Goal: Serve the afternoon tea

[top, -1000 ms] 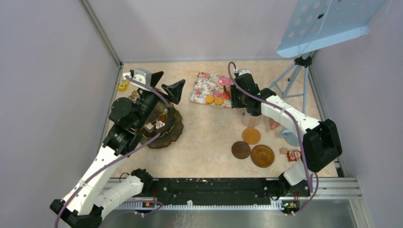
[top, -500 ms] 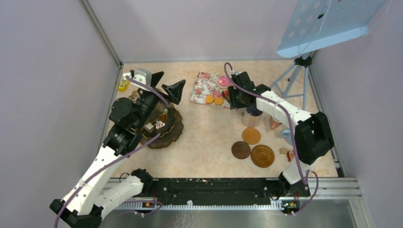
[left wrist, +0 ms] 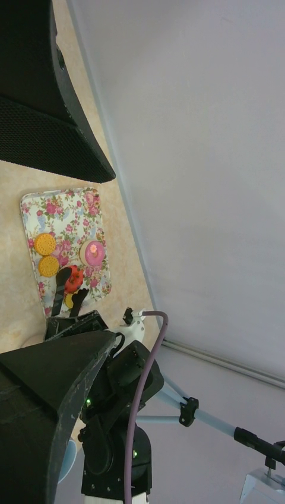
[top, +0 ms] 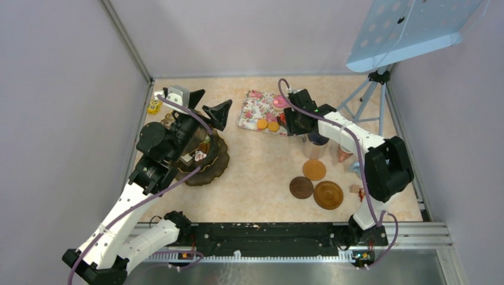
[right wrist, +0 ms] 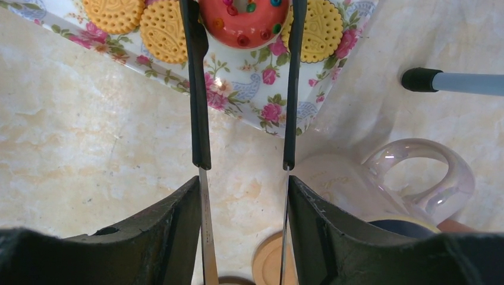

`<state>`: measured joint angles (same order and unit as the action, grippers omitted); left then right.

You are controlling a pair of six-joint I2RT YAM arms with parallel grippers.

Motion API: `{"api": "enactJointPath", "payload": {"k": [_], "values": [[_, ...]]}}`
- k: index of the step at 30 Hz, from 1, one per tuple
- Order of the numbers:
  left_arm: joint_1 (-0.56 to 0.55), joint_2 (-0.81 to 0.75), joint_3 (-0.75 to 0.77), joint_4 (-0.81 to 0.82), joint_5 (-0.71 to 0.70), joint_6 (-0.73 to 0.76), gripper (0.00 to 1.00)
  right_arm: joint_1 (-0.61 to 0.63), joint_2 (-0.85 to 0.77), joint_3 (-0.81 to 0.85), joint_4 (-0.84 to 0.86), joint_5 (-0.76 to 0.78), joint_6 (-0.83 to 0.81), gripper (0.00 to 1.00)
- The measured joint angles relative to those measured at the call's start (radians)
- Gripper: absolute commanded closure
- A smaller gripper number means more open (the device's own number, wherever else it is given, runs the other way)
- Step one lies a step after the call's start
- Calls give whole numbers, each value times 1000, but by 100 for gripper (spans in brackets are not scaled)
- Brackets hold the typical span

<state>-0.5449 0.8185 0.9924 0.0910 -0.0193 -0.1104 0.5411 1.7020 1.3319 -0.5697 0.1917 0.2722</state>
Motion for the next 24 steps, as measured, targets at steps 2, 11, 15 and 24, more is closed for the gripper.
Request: {"api": "enactJointPath", "payload": {"k": [2,11,15,24], "values": [[0,0,0,0,0,0,1,-6,14,0,4,-3,-1,48],[0,0,0,0,0,0,1,-13,51,6,33,-18,-6,59],[0,0,0,0,0,0,1,-14,51,5,36,-21,-12,68],[0,0,0,0,0,0,1,-14,-101,-122,140,-69,-63,74]]}}
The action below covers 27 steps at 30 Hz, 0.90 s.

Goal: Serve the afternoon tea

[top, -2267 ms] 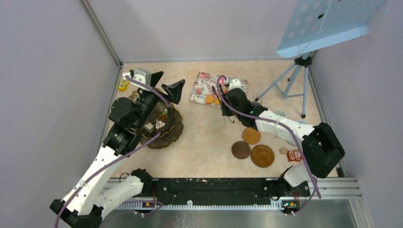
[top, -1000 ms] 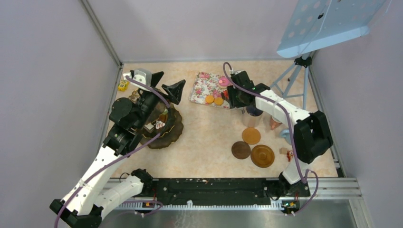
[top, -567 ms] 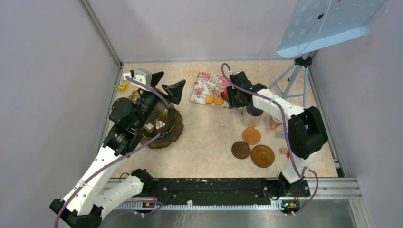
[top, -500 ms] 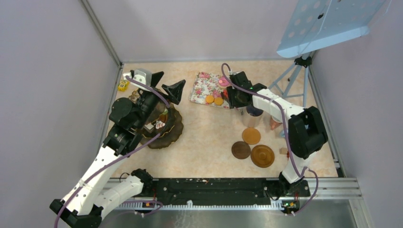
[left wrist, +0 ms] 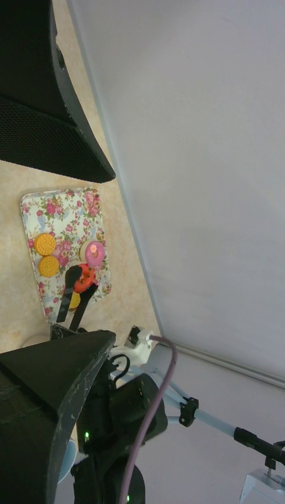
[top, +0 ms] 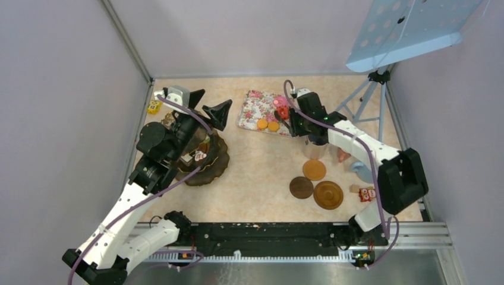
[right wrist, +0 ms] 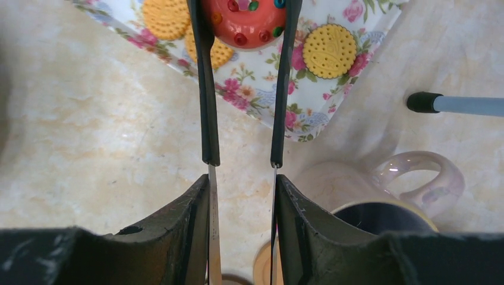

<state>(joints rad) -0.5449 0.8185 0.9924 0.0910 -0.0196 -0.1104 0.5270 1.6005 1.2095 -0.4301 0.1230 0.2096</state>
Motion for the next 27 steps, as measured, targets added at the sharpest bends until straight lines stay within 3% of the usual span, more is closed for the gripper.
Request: {"api": "enactJointPath", "payload": {"k": [11,20,27], "values": [[0,0,0,0,-4,1,1,81,-269,-186,97,-183,-15,76],[0,1,0,0,-20,9,1,331,-279,-286,167,-241,27,76],[0,12,0,0,-23,9,1,430,-216,-279,245,-250,56,77]]}}
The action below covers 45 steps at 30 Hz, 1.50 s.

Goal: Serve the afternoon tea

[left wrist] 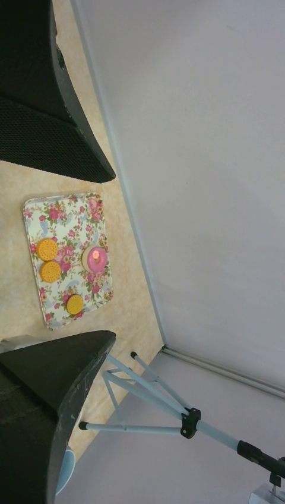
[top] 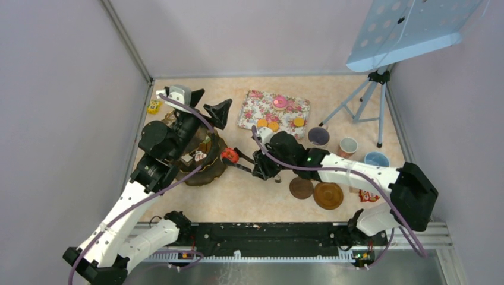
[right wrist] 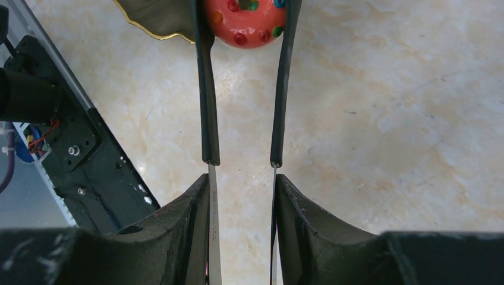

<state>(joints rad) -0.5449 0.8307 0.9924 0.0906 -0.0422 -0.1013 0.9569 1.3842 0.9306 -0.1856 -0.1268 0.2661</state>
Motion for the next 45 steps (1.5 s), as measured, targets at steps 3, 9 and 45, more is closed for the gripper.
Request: {"api": "enactJointPath", "payload": {"k": [3,9,45], "values": [[0,4,0,0,0,0,1,29,55,21,16,-3,8,78],[0,5,0,0,0,0,1,84,147,81,43,-13,15,78],[0,-4,0,0,0,0,1,147,460,283,204,-89,41,50]]}}
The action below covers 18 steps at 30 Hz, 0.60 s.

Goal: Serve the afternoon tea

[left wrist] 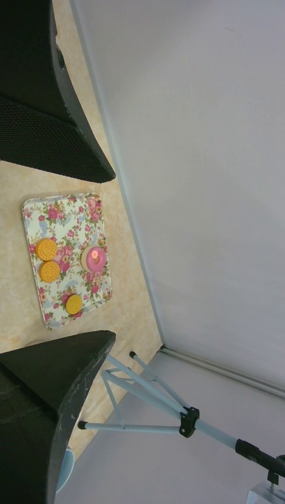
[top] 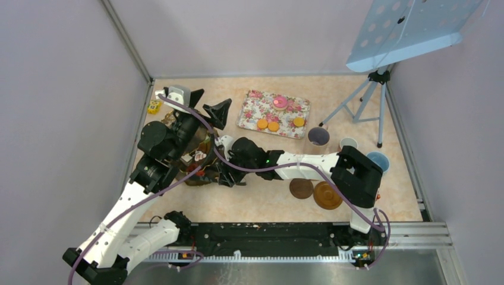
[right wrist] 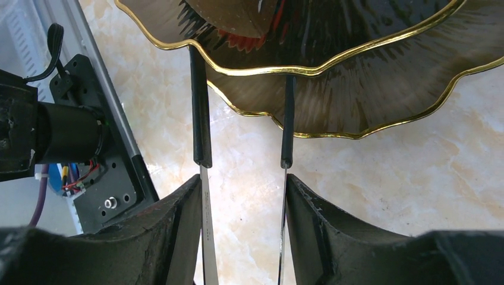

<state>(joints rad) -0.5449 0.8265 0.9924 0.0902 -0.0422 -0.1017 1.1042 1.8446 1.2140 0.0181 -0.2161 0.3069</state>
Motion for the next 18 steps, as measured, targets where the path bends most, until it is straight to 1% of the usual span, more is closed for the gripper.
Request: {"api": "enactJointPath", "payload": {"k": [7,15,16,18], "values": [[0,0,0,0,0,0,1,0,0,0,2,16,-4,45],[0,0,0,0,0,0,1,0,-1,-2,19,18,-11,47],[0,0,0,0,0,0,1,0,-1,-3,19,21,-11,45],[0,0,0,0,0,0,1,0,-2,-5,20,30,-12,39]]}}
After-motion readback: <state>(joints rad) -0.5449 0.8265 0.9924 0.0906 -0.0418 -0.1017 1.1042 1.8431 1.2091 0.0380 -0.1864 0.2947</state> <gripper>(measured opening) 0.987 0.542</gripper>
